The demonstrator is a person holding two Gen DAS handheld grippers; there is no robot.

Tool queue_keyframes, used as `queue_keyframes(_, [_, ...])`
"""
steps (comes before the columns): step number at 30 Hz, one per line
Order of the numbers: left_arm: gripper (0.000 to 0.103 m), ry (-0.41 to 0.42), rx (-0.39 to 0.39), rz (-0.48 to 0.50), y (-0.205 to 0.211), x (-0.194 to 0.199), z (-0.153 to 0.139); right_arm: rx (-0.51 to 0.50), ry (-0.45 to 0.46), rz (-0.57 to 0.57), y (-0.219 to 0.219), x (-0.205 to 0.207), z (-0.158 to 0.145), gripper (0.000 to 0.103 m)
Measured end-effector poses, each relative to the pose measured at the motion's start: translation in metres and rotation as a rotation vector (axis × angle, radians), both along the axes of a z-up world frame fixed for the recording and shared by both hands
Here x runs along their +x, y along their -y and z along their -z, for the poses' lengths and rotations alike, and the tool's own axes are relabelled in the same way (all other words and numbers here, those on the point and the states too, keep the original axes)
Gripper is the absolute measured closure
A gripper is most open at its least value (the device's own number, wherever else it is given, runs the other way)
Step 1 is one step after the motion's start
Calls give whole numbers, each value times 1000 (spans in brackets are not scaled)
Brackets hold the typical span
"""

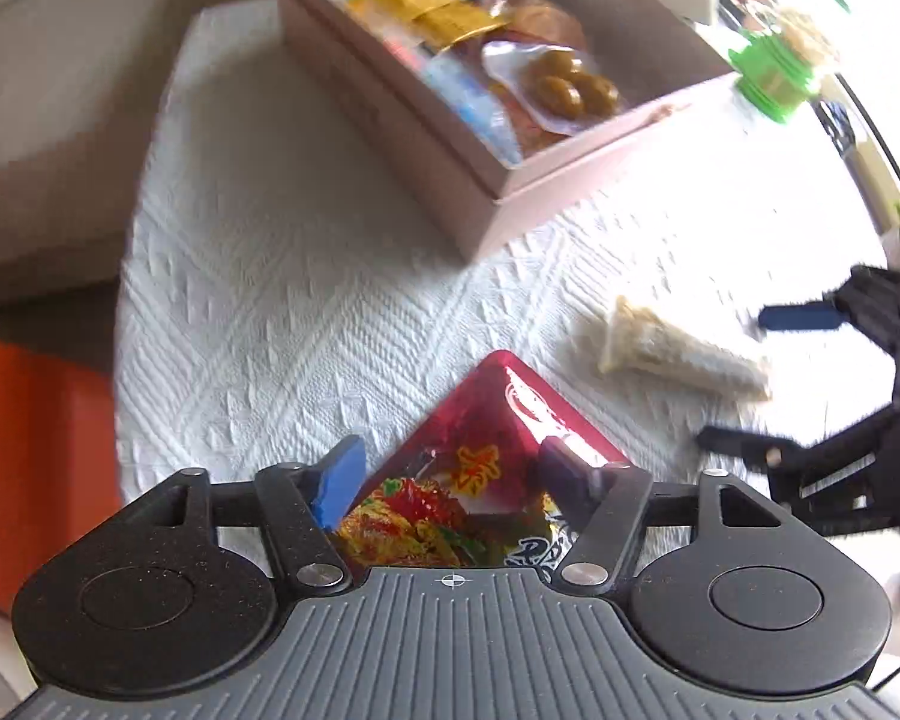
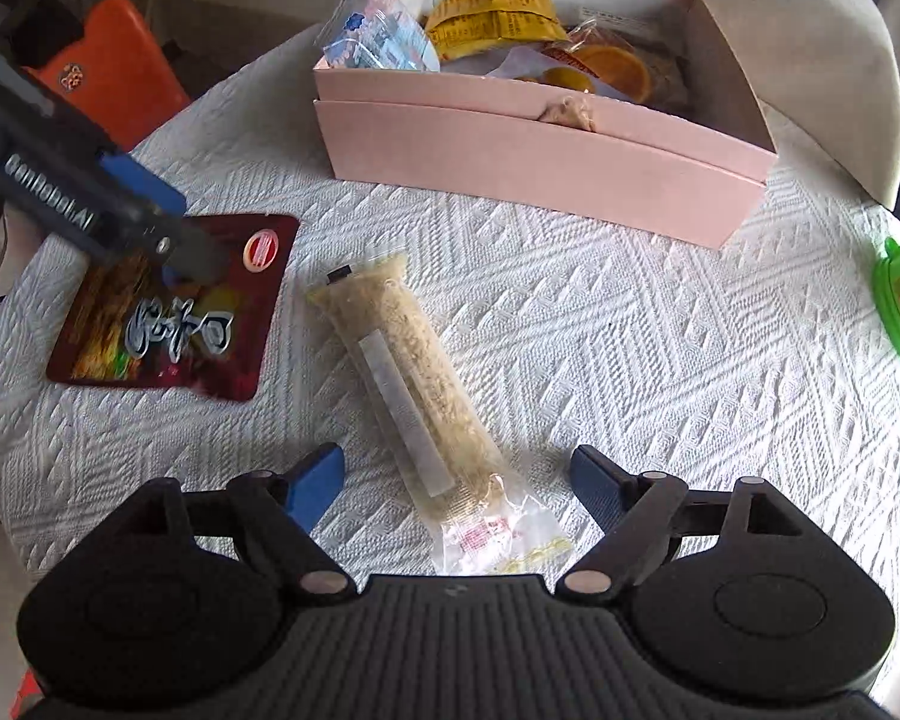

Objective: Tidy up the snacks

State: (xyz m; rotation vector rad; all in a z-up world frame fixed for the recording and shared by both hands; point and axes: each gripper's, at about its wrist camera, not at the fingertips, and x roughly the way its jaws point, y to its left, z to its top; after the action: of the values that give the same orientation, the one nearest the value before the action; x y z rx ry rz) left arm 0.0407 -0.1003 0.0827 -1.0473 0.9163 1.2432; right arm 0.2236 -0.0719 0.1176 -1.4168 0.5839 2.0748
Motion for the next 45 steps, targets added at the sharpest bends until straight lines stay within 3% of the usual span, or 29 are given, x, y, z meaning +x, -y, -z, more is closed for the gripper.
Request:
queue_keyframes(3, [36,-39,16,109,11,14,-12,0,7,-2,0,6,-3,20])
queue_keyframes(6, [36,-108,-44,275,24,33,-6,4,9,-6,-3,8,-3,20])
queue_keyframes(8, [28,-169,-58,298,24,38,3,5,9,-7,-2,9,-5,20])
queue_keyframes(9, [19,-176,-50,269,24,35,4,7,10,-8,-2,9,-5,20])
queue_keyframes(13, [12,-136,-35,120,6,20,11,15,11,-12,0,5,-2,19])
queue_keyframes(20, [3,-109,-76,125,-29,7,18,34,17,-66,-3,-1,-1,19])
queue_keyframes(26, [2,-110,-149,59,-65,1,21,83,14,-142,-5,-18,-4,19])
queue_keyframes(29, [3,-99,-132,-10,-66,-3,19,56,-5,-140,-6,-24,-5,32])
queue_keyframes(31, [12,-114,-87,-44,-59,-4,14,26,-19,-138,-4,-25,-7,53])
queue_keyframes(33, [16,-78,-55,-91,-45,-8,9,21,-16,-140,-1,-25,-8,59])
queue_keyframes(37, [27,-42,-27,-189,-8,-7,-1,16,-18,-114,3,-16,-8,68])
queue_keyframes(39, [28,-8,-32,-233,6,-6,-4,9,-18,-102,3,-12,-8,73])
queue_keyframes(45, [29,44,-67,-299,45,10,-7,-33,-12,-78,7,-3,-13,74])
